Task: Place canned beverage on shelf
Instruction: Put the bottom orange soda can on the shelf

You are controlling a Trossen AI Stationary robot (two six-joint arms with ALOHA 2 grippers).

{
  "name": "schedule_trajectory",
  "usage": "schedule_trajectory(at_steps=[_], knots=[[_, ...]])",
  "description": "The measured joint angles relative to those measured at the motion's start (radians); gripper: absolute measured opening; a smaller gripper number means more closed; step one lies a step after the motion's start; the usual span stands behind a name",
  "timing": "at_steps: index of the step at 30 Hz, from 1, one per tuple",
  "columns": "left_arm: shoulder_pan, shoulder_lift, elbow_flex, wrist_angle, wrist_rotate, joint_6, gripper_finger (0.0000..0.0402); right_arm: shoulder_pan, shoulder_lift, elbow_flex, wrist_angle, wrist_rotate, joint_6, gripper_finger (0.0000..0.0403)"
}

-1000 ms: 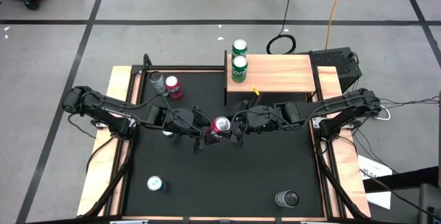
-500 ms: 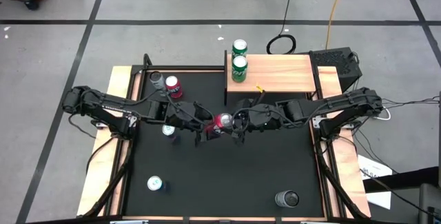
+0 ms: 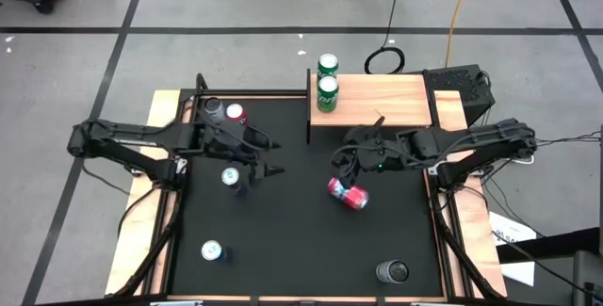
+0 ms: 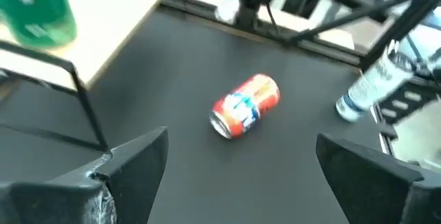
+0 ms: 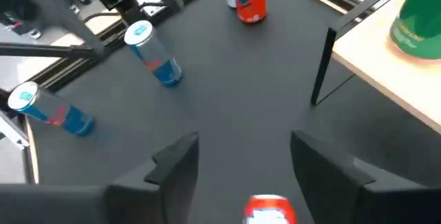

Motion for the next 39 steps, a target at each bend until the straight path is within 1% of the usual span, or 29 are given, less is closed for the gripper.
schedule_trajectory(at_steps=[5, 8, 11, 13, 14, 15, 17, 20, 22, 25, 28, 31, 39], knots=[[0.023, -0.062, 0.0, -0.044, -0.004, 0.01, 0.0368, -0.013, -0.037, 0.0, -0.019, 0.0, 0.031, 0.0184], [0.023, -0.068, 0.0, -0.098, -0.004, 0.034, 0.0368, -0.005, -0.036, 0.0, -0.102, -0.006, 0.114, 0.0185], [0.023, -0.063, 0.0, -0.127, -0.004, 0.037, 0.0368, 0.006, -0.001, 0.0, -0.266, -0.006, 0.212, 0.02], [0.023, -0.055, -0.001, -0.13, -0.007, 0.035, 0.0368, 0.009, 0.035, -0.009, -0.379, -0.005, 0.277, 0.0219], [0.023, -0.051, -0.001, -0.13, -0.015, 0.034, 0.0368, 0.009, 0.053, -0.023, -0.403, -0.006, 0.3, 0.023], [0.023, -0.047, -0.001, -0.126, -0.024, 0.034, 0.0368, 0.006, 0.063, -0.045, -0.398, -0.011, 0.307, 0.0242], [0.024, -0.032, -0.001, -0.108, -0.032, 0.034, 0.0368, -0.01, 0.077, -0.106, -0.345, -0.064, 0.295, 0.0271], [0.029, -0.008, -0.002, -0.084, -0.033, 0.03, 0.0368, -0.033, 0.094, -0.231, -0.193, -0.164, 0.26, 0.0314], [0.029, 0.007, -0.002, -0.081, -0.033, 0.026, 0.0368, -0.047, 0.098, -0.308, -0.128, -0.188, 0.271, 0.0338], [0.029, 0.024, -0.002, -0.086, -0.033, -0.01, 0.0368, -0.071, 0.094, -0.392, -0.134, -0.181, 0.295, 0.0359], [0.029, 0.033, -0.002, -0.084, -0.033, -0.026, 0.0368, -0.085, 0.096, -0.441, -0.12, -0.163, 0.292, 0.0362], [0.034, 0.046, -0.002, -0.08, -0.05, -0.026, 0.0368, -0.09, 0.095, -0.478, -0.082, -0.164, 0.236, 0.0356], [0.067, 0.059, -0.003, -0.067, -0.053, -0.026, 0.0368, -0.117, 0.095, -0.557, -0.01, -0.177, 0.184, 0.0319]])
